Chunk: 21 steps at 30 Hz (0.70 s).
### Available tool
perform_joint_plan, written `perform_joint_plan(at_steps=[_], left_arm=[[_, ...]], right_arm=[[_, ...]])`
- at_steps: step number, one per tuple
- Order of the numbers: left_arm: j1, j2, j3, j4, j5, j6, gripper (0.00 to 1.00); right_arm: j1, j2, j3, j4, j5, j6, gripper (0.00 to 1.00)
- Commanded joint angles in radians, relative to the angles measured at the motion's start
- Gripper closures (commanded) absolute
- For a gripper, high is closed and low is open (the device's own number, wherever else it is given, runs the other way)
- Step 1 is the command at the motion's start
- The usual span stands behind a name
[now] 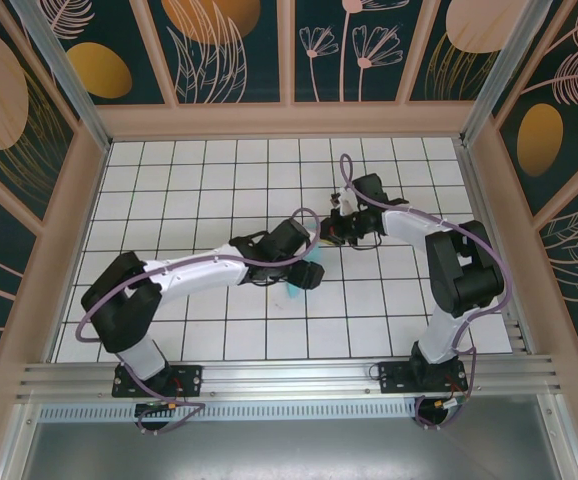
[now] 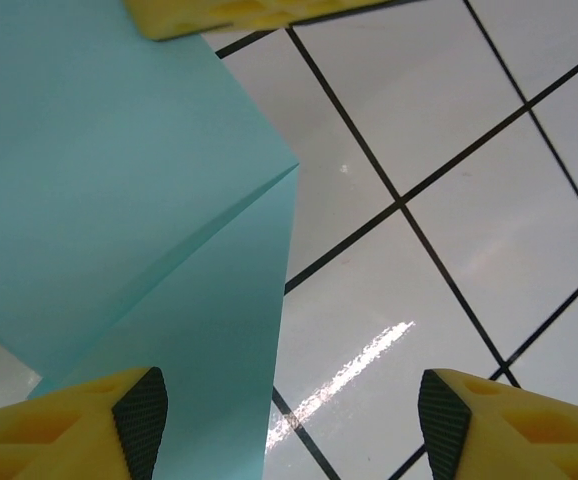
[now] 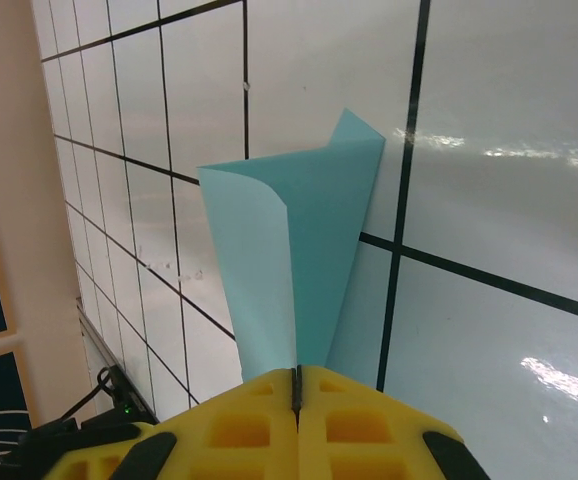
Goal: Fold a paper plane with a square sheet of paper (fold left side to right side)
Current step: Fold the wing for the fifth time at the center of the table.
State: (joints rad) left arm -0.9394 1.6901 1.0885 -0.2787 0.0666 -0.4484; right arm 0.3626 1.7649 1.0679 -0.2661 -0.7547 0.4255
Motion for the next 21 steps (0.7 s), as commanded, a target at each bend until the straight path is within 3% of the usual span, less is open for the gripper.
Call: perform_joint_plan(at_steps=[1,21], left_arm=[[-0.02,0.058,0.047,-0.073,-0.097,0.007,0.3],[-0.036,0.155,0.045,-0.076,-0.206,-0.024,0.42]], right_arm=[[0.011,-0.029,0.041,-0.046,0.022,0.012,1.0],[0.062,0.048,0.1,-0.091,0.09,0.015,1.0]])
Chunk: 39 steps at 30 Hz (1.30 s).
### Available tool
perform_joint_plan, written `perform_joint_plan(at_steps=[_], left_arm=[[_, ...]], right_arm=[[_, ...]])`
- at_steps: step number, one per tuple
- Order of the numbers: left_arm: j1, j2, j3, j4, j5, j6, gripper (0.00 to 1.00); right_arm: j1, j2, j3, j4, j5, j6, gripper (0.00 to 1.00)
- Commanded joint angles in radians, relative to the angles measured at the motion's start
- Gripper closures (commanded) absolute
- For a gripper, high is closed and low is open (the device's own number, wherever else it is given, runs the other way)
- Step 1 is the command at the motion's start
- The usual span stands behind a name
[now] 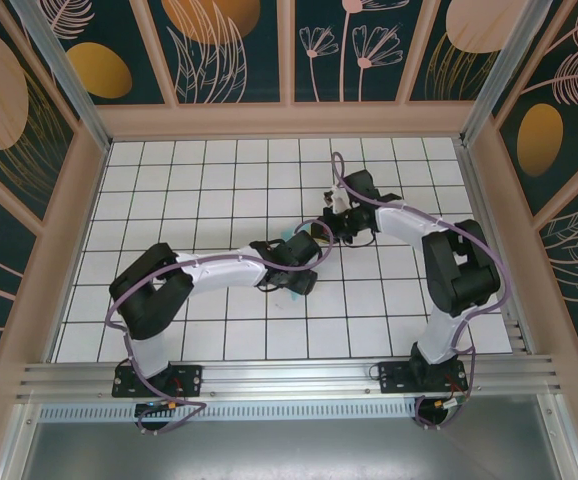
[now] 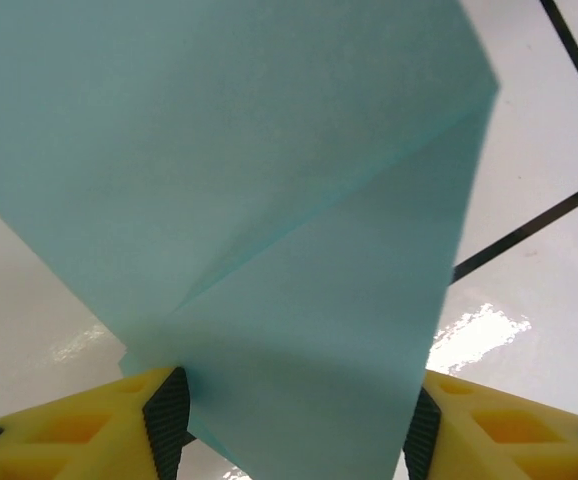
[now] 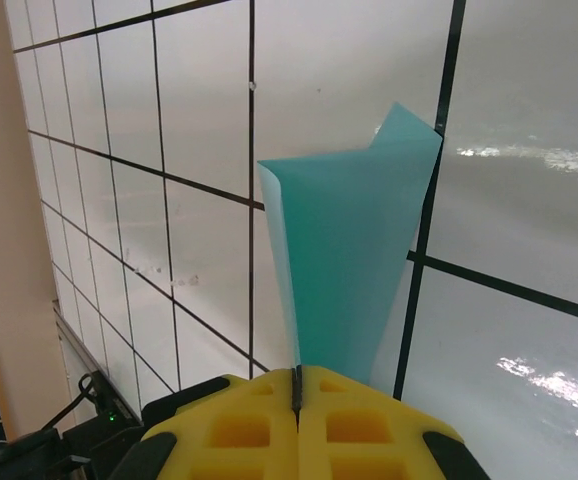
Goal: Fold a paper plane with a square sheet of paper (fold left side to right side)
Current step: Fold the wing for the fifth time at the center of the table.
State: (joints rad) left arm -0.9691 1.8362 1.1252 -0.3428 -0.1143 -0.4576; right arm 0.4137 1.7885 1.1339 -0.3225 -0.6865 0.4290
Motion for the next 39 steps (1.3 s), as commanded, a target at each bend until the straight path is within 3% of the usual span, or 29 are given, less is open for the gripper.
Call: perform_joint_plan(at_steps=[1,15,28,39], left_arm=[[-0.006,0.01,0.007,-0.011,-0.027,-0.015,0.43],[-0.006,0.024,0.01,0.008,-0.009,-0.019,0.62],[-0.009,0.0,-0.021,0.021,0.038,-0.067,0.55],[-0.079,-0.033,-0.017,-0.047,-0.04,-0.14,0.47]], right_arm=[[0.014,0.031,0.039,-0.038,0.026,0.01,1.0],[0.017,0.058,0.052,-0.053,0.047,-0.01,0.99],[0.01,0.059,0.044,-0.032,0.054,0.002,1.0],[0.01,0.07,0.043,-0.024,0.05,0.005,1.0]])
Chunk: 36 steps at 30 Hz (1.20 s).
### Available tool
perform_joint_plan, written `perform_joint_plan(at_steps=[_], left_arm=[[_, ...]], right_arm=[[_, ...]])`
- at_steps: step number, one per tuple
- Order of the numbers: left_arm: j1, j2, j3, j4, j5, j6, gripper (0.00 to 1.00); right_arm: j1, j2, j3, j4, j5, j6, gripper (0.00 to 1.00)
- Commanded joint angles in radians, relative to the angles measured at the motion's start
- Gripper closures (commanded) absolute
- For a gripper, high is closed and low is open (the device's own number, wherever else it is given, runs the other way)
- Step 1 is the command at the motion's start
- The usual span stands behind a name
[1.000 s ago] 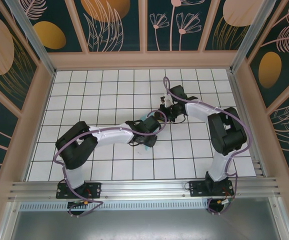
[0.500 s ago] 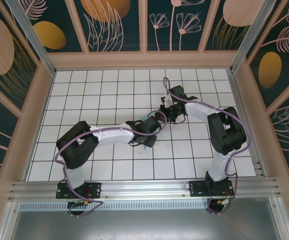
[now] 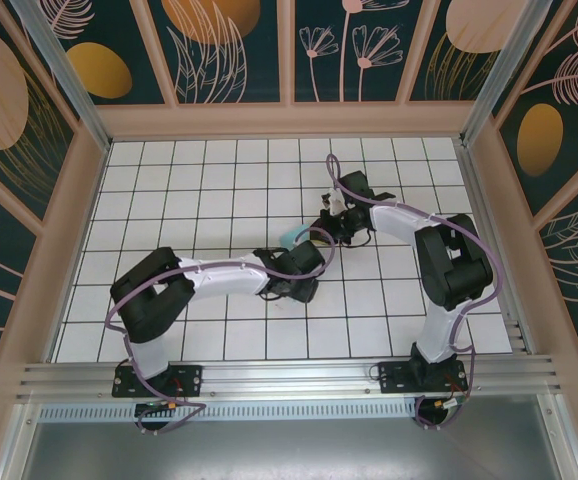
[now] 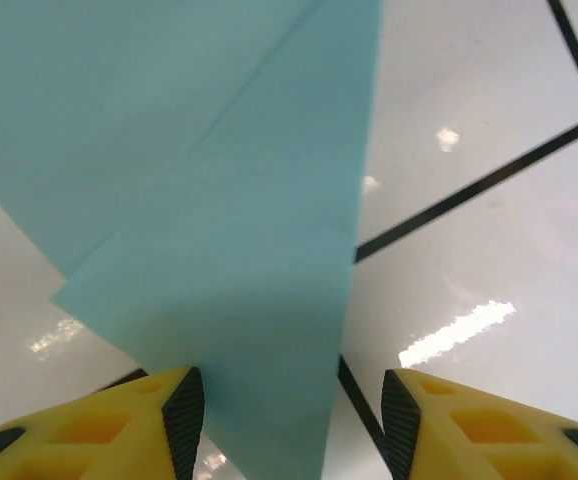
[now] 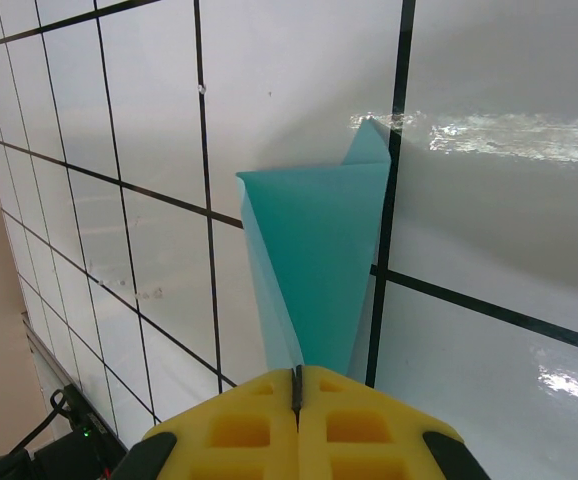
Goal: Fold a paper plane with a square sheet of paper (fold left side to right side)
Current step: Fold the wing for the fifth time at the center of the table.
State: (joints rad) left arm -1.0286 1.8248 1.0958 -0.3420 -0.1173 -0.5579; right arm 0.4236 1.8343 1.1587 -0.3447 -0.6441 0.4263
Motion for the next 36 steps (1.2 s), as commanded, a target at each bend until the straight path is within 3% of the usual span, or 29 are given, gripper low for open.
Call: perform_joint_plan(at_steps=[1,24,36], left_arm=[[-0.026,-0.018,0.02,-0.06,-0.048,-0.046,0.47],[-0.042,0.052,0.04,-0.064,-0.04,-0.083,0.71],[-0.041,-0.003,0.019,-0.024,-0.058,-0.097,0.83]], right_arm=[[0.001,0.024,0.018,-0.002,0.007,0.008,1.0],[-0.001,0.026,0.015,-0.008,0.012,0.005,1.0],[-0.001,0.025,0.021,-0.02,0.011,-0.005,1.0]])
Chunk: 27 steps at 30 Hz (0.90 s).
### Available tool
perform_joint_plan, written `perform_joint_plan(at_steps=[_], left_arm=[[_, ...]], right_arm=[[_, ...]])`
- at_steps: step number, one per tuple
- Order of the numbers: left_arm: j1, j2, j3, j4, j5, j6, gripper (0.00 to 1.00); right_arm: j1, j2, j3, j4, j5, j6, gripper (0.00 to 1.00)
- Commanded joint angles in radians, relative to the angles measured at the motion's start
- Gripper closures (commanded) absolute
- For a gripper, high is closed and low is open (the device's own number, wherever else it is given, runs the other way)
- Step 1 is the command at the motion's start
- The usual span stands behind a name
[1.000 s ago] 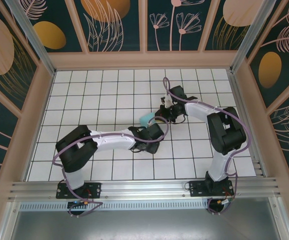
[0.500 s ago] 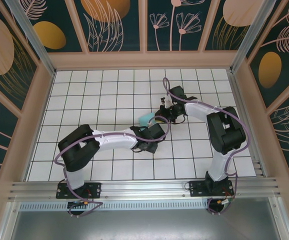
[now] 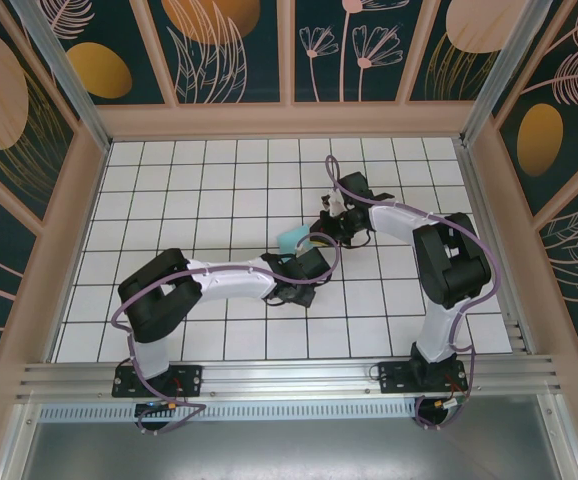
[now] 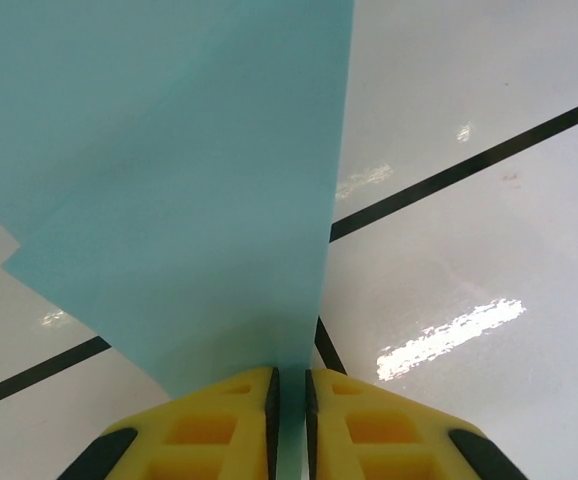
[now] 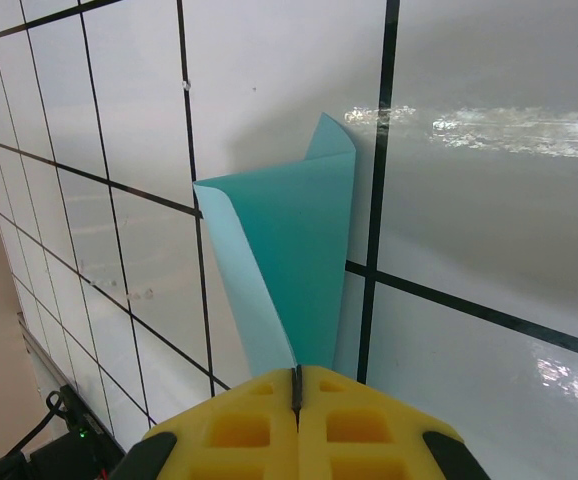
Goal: Fold a paper plane with a square sheet of paper (fold left side to right side)
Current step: Fold the wing for the fifth time at the center of the table.
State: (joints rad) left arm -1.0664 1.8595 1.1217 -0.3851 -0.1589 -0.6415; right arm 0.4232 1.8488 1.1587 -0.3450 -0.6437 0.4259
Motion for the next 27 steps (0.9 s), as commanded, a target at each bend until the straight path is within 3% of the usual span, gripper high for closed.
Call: perform_joint_plan(at_steps=[1,13,14,16,22,27], left_arm=[[-0.002,-0.041,-0.004,0.021,-0.013,-0.011,0.84],[0.009,-0.066,0.002,0.036,0.006,-0.002,1.0],[0.012,-0.07,-0.001,0.041,0.009,-0.002,0.98],[0.016,-0.075,0.0,0.046,0.013,0.0,0.78],[0.023,-0.053,0.058,0.026,-0.021,0.033,0.51],[0.03,-0.002,0.097,-0.016,-0.077,0.043,0.42]], right_arm=[[-0.001,0.011,0.021,-0.02,0.01,-0.006,1.0],[-0.001,0.006,0.029,-0.028,0.009,-0.008,1.0],[-0.002,0.006,0.03,-0.029,0.008,-0.009,1.0],[-0.003,0.007,0.032,-0.032,0.006,-0.009,1.0],[-0.003,0.005,0.034,-0.034,0.001,-0.006,1.0],[-0.003,0.004,0.035,-0.035,-0.001,-0.007,1.0]])
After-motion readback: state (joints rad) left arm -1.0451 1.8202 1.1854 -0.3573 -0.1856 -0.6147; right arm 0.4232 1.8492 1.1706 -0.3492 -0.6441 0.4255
